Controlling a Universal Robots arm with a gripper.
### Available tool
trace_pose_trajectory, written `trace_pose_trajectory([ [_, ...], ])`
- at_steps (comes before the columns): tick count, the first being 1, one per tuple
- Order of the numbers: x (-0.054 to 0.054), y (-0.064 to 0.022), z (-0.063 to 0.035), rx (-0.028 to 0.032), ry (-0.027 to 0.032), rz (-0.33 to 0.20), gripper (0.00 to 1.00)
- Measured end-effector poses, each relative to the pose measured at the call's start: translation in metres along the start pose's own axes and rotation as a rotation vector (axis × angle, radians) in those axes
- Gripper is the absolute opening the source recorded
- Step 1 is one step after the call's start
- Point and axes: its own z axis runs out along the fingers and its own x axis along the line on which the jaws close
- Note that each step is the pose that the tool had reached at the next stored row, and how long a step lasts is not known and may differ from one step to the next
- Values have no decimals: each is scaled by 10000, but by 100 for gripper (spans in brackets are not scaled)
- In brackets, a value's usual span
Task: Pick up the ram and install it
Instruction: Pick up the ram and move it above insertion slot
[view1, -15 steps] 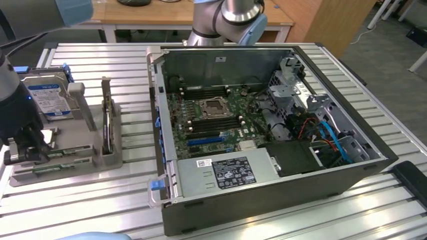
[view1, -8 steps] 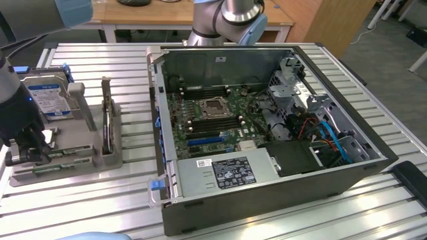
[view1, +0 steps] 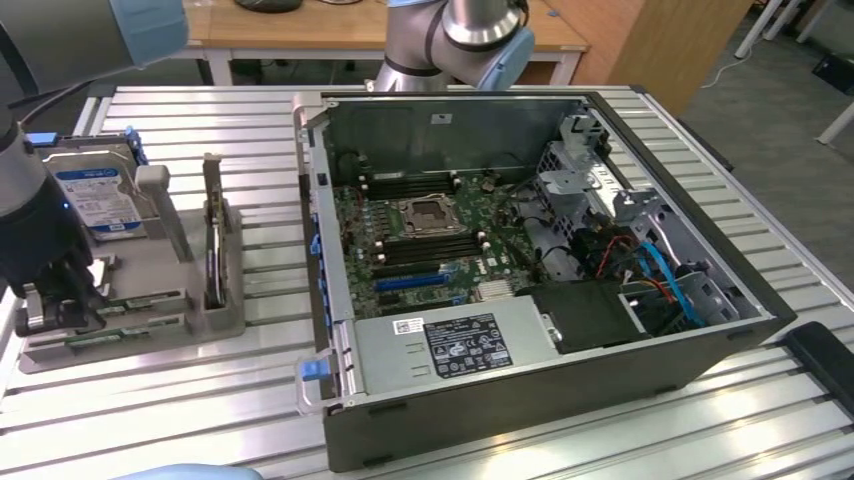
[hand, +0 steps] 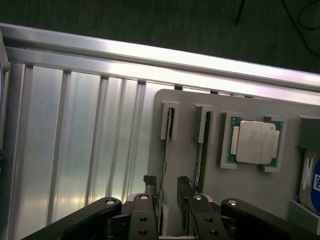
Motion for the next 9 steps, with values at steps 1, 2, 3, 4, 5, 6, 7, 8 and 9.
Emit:
trace_pose_trajectory([
  [1, 0, 0, 11, 2, 0, 61, 31],
  [2, 0, 0, 21, 4, -1, 116, 31],
  [3, 0, 0, 31, 6, -2, 168, 31],
  [4, 0, 0, 40, 7, -2, 227, 31],
  [5, 0, 0, 50, 9, -3, 288, 31],
  [6, 0, -1, 59, 10, -3, 348, 31],
  [7, 0, -1, 69, 11, -4, 409, 31],
  [8, 0, -1, 78, 13, -5, 467, 31],
  [9, 0, -1, 85, 15, -5, 524, 31],
])
